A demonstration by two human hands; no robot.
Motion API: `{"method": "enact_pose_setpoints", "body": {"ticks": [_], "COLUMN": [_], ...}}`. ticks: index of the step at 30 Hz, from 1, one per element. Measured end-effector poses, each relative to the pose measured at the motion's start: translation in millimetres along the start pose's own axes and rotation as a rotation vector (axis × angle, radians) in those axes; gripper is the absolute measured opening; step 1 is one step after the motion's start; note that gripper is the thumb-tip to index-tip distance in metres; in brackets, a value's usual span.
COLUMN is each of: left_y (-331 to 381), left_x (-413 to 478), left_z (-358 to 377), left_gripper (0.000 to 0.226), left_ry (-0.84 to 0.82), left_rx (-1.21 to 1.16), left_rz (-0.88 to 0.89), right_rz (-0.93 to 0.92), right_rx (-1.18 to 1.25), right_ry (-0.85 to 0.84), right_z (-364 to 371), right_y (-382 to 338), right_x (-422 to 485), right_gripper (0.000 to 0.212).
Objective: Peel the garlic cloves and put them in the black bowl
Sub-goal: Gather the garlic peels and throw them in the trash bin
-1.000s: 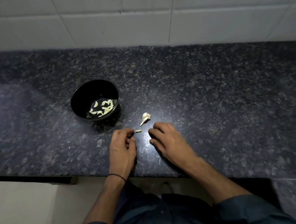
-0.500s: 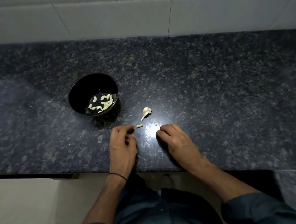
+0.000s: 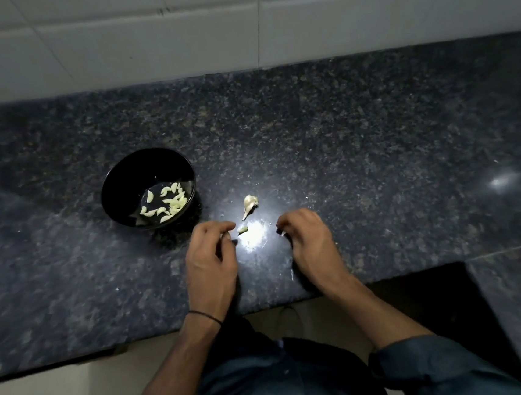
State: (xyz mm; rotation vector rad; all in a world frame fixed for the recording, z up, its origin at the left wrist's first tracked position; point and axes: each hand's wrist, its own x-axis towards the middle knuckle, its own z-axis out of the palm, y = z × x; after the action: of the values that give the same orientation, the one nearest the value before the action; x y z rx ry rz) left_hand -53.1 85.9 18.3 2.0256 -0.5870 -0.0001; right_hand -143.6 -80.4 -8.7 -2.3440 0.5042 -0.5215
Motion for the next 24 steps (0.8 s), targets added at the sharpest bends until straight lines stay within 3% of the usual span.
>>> {"method": "enact_pose_setpoints", "body": {"ticks": [4, 8, 11, 18, 24], "left_y": [-2, 0, 0, 23, 68], "left_x": [11, 15, 10, -34, -106], "left_z": [-9, -12, -5, 20, 52], "left_gripper": [0.023, 0.023, 0.026, 0.025, 0.025], "left_ry": [-0.123, -0.319, -0.426, -0.664, -0.982], "left_rx": [-0.082, -0.164, -0.176, -0.234, -0.285], "left_rz": [0.072, 0.162, 0.238, 0.428, 0.600], "right_rz": [0.544, 0.828, 0.896, 0.943, 0.901], "right_rx": [0.408, 0.810, 1.045, 1.319, 1.477], "right_ry": [0.188, 0.421, 0.586, 0.939, 1.248], "right_z": [-4, -14, -20, -41, -71], "right_y": [-22, -45, -57, -69, -72], "right_x": [-3, -28, -51, -125, -227], "right_gripper": [0.023, 0.021, 0.021, 0.023, 0.023]}}
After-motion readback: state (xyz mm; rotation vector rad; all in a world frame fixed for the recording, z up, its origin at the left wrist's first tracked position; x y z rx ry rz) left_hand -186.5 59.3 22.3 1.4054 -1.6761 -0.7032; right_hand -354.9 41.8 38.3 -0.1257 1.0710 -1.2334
